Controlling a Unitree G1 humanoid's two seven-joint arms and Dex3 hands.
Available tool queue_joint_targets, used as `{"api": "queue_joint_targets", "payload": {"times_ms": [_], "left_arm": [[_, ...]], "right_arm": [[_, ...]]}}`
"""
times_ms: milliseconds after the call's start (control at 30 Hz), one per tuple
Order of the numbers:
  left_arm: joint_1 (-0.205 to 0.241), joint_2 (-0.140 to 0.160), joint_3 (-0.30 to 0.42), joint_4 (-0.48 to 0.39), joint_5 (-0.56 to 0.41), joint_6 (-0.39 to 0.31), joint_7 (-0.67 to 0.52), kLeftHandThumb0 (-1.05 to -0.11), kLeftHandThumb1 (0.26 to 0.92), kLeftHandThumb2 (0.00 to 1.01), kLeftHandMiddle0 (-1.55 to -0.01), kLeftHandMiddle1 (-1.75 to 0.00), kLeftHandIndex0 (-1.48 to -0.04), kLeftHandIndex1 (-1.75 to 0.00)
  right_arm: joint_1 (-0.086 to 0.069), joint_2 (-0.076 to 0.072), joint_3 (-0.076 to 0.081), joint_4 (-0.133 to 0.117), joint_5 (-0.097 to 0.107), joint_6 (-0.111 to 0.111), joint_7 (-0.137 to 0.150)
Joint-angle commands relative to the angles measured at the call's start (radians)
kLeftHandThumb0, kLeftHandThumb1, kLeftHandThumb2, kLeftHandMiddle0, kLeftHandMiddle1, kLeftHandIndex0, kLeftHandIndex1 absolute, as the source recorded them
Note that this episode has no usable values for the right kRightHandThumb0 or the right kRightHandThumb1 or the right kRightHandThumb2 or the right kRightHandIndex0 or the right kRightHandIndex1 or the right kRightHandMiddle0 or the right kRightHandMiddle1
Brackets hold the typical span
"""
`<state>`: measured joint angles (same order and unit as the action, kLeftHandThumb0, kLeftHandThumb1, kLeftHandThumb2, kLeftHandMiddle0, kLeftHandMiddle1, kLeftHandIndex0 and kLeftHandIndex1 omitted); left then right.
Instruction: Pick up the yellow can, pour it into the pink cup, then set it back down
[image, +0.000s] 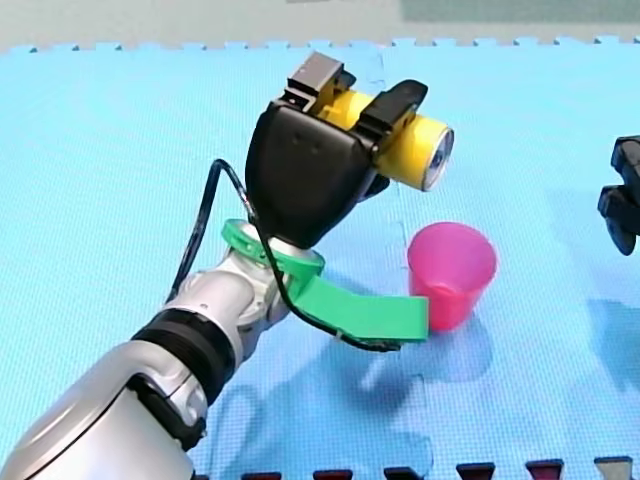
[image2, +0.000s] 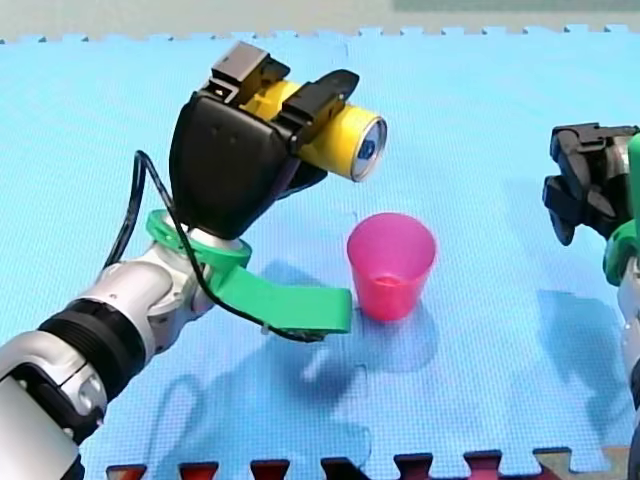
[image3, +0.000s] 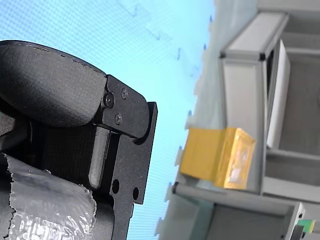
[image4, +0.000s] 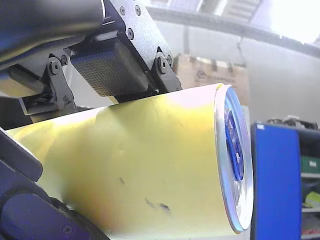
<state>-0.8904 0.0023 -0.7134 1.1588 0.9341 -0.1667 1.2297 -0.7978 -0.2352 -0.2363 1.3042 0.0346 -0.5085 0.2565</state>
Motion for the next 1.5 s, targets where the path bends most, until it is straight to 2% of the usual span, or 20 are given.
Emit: {"api": "queue_joint_targets", "payload": {"times_ms": [0, 133, 233, 267, 367, 467, 533, 700, 900, 1000, 1067, 1167, 1467], "left_arm": [[0.0, 0.001, 0.011, 0.003, -0.011, -0.005, 0.013, -0.325, 0.861, 0.0, -0.93, -1.32, -1.22, -0.17], [0.005, 0.001, 0.034, 0.007, -0.038, -0.045, 0.023, -0.325, 0.864, 0.0, -0.91, -1.39, -1.18, -0.24], [0.013, 0.005, 0.055, 0.011, -0.065, -0.095, 0.026, -0.343, 0.864, 0.0, -1.0, -0.95, -1.12, -0.12], [0.015, 0.006, 0.061, 0.012, -0.072, -0.107, 0.026, -0.389, 0.858, 0.0, -1.06, -0.73, -1.09, -0.06], [0.024, 0.005, 0.074, 0.014, -0.085, -0.12, 0.03, -0.473, 0.85, 0.0, -1.18, -0.45, -1.14, -0.03], [0.04, -0.001, 0.088, 0.022, -0.099, -0.13, 0.043, -0.47, 0.839, 0.0, -1.24, -0.4, -1.18, -0.03], [0.059, -0.009, 0.124, 0.03, -0.147, -0.187, 0.017, -0.467, 0.838, 0.0, -1.26, -0.4, -1.19, -0.02], [0.099, -0.019, 0.221, 0.023, -0.284, -0.332, -0.128, -0.439, 0.826, 0.0, -1.25, -0.36, -1.2, -0.01], [0.155, -0.002, 0.307, -0.027, -0.382, -0.418, -0.25, -0.43, 0.813, 0.0, -1.26, -0.23, -1.2, 0.0], [0.202, -0.006, 0.366, -0.076, -0.457, -0.475, -0.331, -0.438, 0.815, 0.0, -1.25, -0.2, -1.2, 0.0], [0.238, -0.017, 0.409, -0.125, -0.528, -0.509, -0.414, -0.442, 0.816, 0.0, -1.25, -0.19, -1.2, 0.0], [0.289, -0.056, 0.482, -0.187, -0.688, -0.569, -0.587, -0.443, 0.818, 0.0, -1.26, -0.17, -1.21, 0.0], [0.319, -0.075, 0.557, -0.198, -0.774, -0.604, -0.753, -0.423, 0.81, 0.0, -1.28, -0.13, -1.21, 0.0]], "right_arm": [[0.002, -0.005, -0.006, 0.0, 0.006, -0.005, 0.005], [0.0, -0.005, -0.009, 0.001, 0.006, -0.003, 0.009], [0.001, -0.005, -0.011, 0.001, 0.006, -0.002, 0.01], [0.001, -0.005, -0.011, 0.001, 0.005, -0.002, 0.011], [0.002, -0.007, -0.012, 0.001, 0.004, -0.002, 0.011], [0.002, -0.009, -0.011, 0.002, 0.002, -0.002, 0.01], [0.001, -0.01, -0.011, 0.001, 0.001, -0.001, 0.011], [0.001, -0.012, -0.013, 0.002, 0.004, 0.001, 0.016], [-0.001, -0.013, -0.017, 0.003, 0.007, 0.005, 0.023], [-0.002, -0.014, -0.019, 0.003, 0.007, 0.006, 0.026], [-0.003, -0.014, -0.02, 0.003, 0.007, 0.007, 0.028], [-0.005, -0.015, -0.023, 0.004, 0.008, 0.011, 0.032], [-0.011, -0.016, -0.026, 0.006, 0.007, 0.019, 0.034]]}}
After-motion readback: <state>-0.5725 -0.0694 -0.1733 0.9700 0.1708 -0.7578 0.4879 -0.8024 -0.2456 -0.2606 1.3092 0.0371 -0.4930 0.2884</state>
